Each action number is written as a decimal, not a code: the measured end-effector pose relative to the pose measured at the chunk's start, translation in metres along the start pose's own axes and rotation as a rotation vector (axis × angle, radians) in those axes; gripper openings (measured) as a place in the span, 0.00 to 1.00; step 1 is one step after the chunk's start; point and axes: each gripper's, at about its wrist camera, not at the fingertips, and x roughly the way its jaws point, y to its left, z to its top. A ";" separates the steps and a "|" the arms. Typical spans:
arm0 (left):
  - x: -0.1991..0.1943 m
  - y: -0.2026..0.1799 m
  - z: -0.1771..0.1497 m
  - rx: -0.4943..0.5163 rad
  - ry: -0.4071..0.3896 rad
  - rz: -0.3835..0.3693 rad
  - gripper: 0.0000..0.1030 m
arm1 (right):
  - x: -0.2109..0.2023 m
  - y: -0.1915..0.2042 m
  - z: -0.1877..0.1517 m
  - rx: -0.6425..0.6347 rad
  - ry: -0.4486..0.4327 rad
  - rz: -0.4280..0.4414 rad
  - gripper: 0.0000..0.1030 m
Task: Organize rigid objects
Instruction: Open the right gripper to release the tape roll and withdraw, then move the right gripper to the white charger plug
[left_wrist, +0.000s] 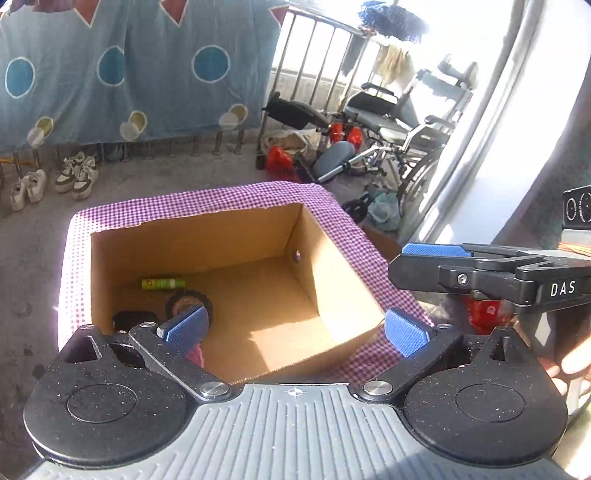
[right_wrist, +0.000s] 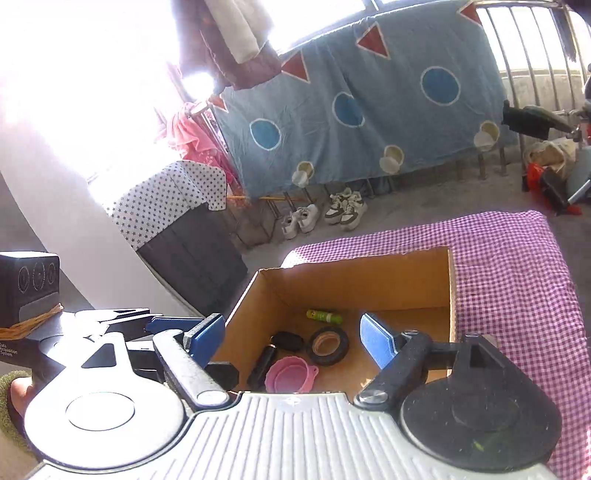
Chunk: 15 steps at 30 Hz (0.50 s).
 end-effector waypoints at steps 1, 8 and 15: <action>-0.003 -0.004 -0.011 -0.012 -0.007 -0.021 0.99 | -0.012 0.002 -0.010 -0.011 -0.023 -0.013 1.00; 0.007 -0.021 -0.082 -0.044 -0.007 -0.044 0.99 | -0.040 0.016 -0.077 -0.111 -0.034 -0.289 1.00; 0.032 -0.036 -0.125 -0.002 -0.016 0.006 0.99 | -0.014 0.026 -0.126 -0.206 0.048 -0.557 1.00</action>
